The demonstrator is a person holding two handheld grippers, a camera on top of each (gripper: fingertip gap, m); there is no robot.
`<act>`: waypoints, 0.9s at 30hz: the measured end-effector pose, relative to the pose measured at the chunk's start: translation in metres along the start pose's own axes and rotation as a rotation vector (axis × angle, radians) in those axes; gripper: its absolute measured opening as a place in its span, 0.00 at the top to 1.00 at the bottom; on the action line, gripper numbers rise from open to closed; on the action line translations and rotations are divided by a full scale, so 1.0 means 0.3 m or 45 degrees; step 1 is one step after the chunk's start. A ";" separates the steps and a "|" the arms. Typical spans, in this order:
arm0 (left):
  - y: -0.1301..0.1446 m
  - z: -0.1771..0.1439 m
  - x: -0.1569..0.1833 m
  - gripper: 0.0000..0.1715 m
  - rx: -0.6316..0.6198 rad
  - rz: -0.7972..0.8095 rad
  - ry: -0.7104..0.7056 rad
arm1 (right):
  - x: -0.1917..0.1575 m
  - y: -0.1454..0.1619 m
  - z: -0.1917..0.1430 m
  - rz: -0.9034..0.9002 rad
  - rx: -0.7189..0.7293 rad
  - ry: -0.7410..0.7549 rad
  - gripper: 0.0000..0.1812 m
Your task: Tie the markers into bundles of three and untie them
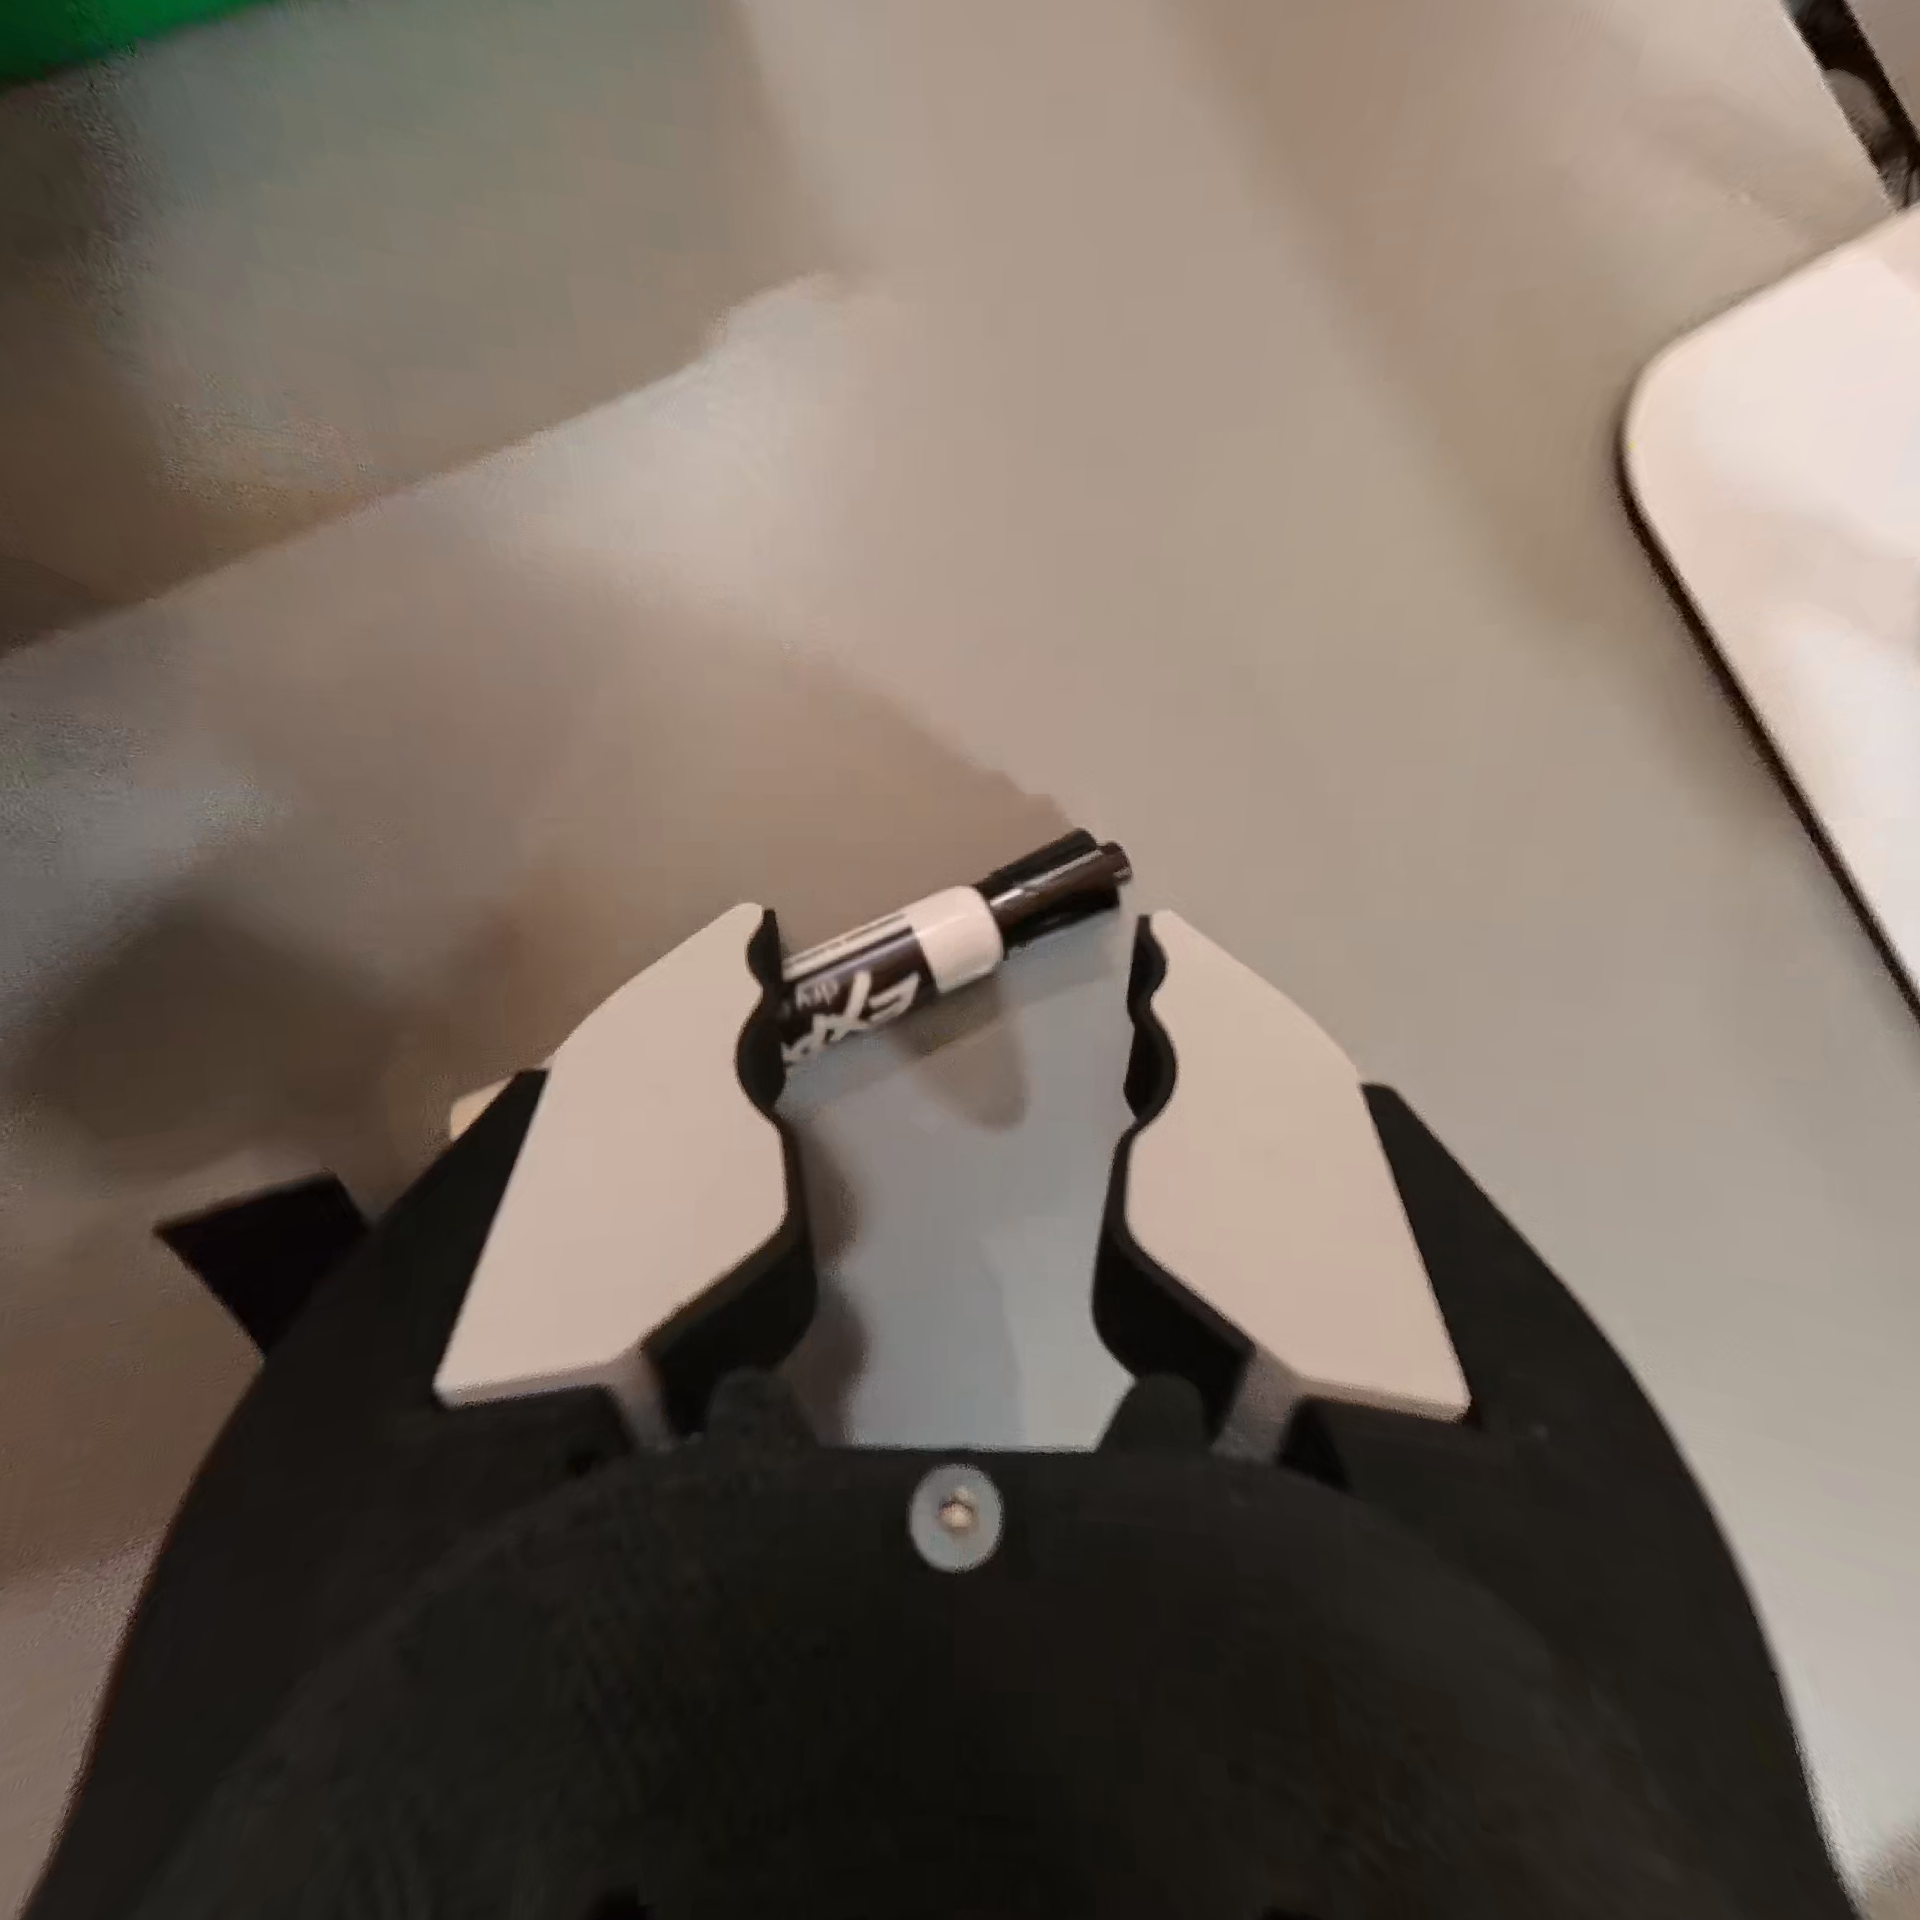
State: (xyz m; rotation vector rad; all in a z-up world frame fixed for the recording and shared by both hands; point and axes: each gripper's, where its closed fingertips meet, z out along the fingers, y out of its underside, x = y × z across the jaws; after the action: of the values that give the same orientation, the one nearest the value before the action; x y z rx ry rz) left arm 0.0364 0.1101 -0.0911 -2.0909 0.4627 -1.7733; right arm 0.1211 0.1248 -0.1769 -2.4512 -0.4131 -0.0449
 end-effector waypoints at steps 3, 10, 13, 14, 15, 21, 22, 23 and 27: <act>0.024 0.013 0.014 0.89 -0.025 -0.033 0.046 | 0.058 0.059 -0.080 0.170 0.073 -0.016 0.64; 0.085 0.056 0.039 0.89 -0.095 -0.128 0.130 | -0.017 0.169 -0.123 0.500 0.087 -0.110 0.58; 0.098 0.059 0.053 0.89 -0.106 -0.118 0.148 | 0.036 0.222 -0.133 0.462 0.136 0.058 0.65; 0.104 0.059 0.057 0.89 -0.111 -0.106 0.153 | 0.034 0.227 -0.142 0.469 0.162 0.013 0.75; 0.111 0.062 0.060 0.89 -0.122 -0.097 0.157 | 0.036 0.236 -0.149 0.489 0.170 -0.040 0.82; 0.167 0.079 0.094 0.88 -0.204 -0.084 0.216 | 0.089 0.270 -0.199 0.615 0.234 -0.227 0.90; 0.179 0.078 0.103 0.88 -0.209 -0.082 0.225 | 0.078 0.250 -0.223 0.673 0.300 -0.303 0.90; 0.190 0.077 0.116 0.88 -0.198 -0.097 0.239 | 0.061 0.227 -0.255 0.724 0.370 -0.393 0.90; 0.269 0.102 0.181 0.89 -0.206 -0.226 0.333 | 0.028 0.189 -0.410 0.845 0.591 -0.556 0.90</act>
State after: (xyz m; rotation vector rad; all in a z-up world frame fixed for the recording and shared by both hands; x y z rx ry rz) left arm 0.0739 0.0153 -0.0864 -2.0695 0.5193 -2.1944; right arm 0.1550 0.0103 -0.1121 -2.0052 0.2115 0.7832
